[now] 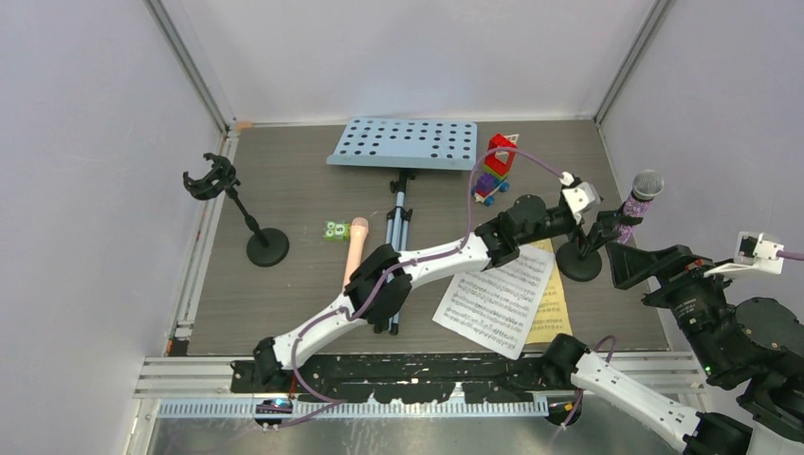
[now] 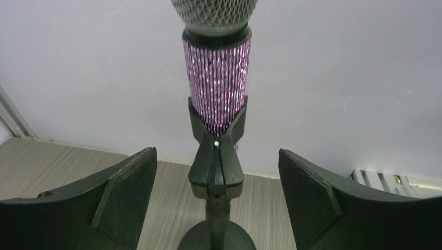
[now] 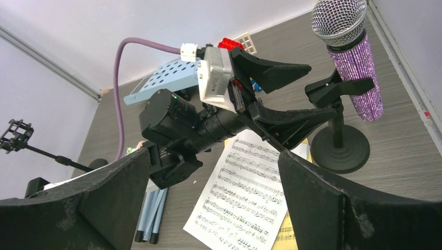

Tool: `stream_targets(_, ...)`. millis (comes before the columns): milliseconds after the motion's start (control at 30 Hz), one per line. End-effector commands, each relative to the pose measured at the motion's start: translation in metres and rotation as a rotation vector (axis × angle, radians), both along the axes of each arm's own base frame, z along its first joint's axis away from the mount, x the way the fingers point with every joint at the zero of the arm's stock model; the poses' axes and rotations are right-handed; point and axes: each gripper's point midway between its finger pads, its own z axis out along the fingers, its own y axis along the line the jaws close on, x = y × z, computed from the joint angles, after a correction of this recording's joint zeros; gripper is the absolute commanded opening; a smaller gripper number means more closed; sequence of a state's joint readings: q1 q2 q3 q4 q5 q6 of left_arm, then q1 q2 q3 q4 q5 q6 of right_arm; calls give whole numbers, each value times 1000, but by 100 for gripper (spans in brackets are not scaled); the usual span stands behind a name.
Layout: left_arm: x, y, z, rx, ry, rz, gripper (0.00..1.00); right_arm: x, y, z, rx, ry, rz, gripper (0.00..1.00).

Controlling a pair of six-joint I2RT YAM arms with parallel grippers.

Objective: Pack up the instrument practice props

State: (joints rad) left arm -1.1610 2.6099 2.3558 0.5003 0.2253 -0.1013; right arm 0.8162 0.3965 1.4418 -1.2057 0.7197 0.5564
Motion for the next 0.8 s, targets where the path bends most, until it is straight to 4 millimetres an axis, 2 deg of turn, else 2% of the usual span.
stream_targets(0, 0, -2, 13, -39, 2, 10, 86, -1, 0, 2, 30, -9, 1, 96)
stream_targets(367, 2, -3, 16, -70, 28, 15, 71, -2, 1, -1, 36, -4, 5, 96)
stream_targets(600, 0, -3, 19, -85, 34, 2, 51, -2, 2, -1, 38, -8, 13, 96)
stream_targets(767, -1, -3, 18, -89, 34, -5, 42, -3, 2, -1, 36, -7, 15, 96)
